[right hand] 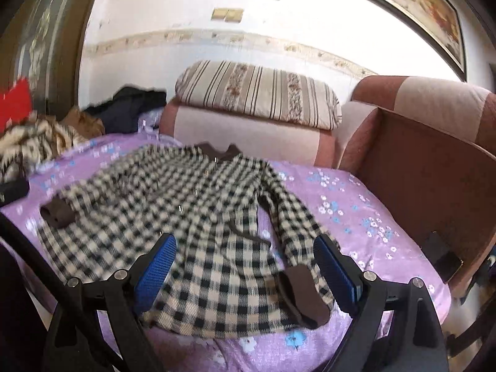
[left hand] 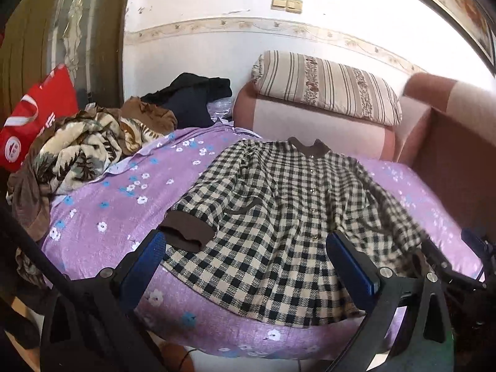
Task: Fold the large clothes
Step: 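Move the left tool to the brown cuff of the sleeve nearest it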
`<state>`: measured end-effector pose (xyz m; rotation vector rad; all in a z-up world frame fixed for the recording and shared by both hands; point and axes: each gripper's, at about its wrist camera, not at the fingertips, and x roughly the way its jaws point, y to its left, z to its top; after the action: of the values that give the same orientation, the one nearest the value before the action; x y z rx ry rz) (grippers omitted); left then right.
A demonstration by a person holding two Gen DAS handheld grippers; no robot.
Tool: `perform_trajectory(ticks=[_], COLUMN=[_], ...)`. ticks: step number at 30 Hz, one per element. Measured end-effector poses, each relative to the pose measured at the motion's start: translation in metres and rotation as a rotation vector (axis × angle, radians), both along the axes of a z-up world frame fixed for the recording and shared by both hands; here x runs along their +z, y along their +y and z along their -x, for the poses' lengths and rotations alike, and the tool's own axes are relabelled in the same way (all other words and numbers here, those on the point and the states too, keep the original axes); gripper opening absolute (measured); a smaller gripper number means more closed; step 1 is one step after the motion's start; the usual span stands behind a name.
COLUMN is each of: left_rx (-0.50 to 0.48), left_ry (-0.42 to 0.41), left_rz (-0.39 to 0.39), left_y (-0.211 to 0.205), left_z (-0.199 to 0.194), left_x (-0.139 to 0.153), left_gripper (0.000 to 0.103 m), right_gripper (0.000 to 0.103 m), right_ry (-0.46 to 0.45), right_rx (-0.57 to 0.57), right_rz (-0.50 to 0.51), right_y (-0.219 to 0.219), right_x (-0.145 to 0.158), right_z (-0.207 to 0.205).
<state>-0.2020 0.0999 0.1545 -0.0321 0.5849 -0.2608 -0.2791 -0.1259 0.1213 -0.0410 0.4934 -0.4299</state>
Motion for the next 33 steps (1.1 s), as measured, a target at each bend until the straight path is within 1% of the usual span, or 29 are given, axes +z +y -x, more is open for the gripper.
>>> perform_trajectory(ticks=[2,4,6,9,12,14,18,21,28,33], left_rx=[-0.001,0.004,-0.027,-0.078,-0.106,-0.113,-0.11,-0.114,-0.152,-0.145], left_ry=[0.034,0.045,0.053,0.08,0.104,0.113,0.121,0.143,0.21,0.242], left_rz=[0.014,-0.008,-0.043,-0.078,-0.099,-0.111,-0.112,-0.116,-0.137,-0.132], left_y=[0.0,-0.004,-0.01,-0.02,-0.029,-0.034,-0.036,-0.037,-0.04,-0.038], left_z=[-0.006,-0.008,-0.008,-0.012,-0.015,-0.018,-0.025,-0.03,-0.038,-0.045], left_x=[0.004,0.005,0.005,0.003,-0.002,-0.004,-0.006,-0.01,-0.029,-0.038], left_gripper=[0.103,0.103,0.103,0.103,0.103,0.103,0.103,0.103,0.103,0.103], right_gripper=[0.097,0.1,0.1,0.1,0.099,0.099,0.099,0.099,0.099,0.099], right_ry=[-0.022,-0.02,-0.009,0.047,0.104,0.118,0.137,0.16,0.225,0.252], right_rx=[-0.019,-0.037,-0.035,-0.044,-0.033,-0.035,-0.04,-0.038,-0.037,-0.031], right_rz=[0.006,0.01,0.013,0.013,-0.037,-0.078,-0.094,-0.103,-0.119,-0.123], right_y=[-0.001,-0.002,-0.002,-0.003,-0.01,-0.015,-0.018,-0.018,-0.014,-0.014], right_x=[0.01,0.015,0.017,0.01,0.003,0.004,0.005,0.003,-0.014,-0.022], right_z=[-0.001,-0.005,-0.01,-0.02,-0.027,-0.029,-0.031,-0.033,-0.043,-0.05])
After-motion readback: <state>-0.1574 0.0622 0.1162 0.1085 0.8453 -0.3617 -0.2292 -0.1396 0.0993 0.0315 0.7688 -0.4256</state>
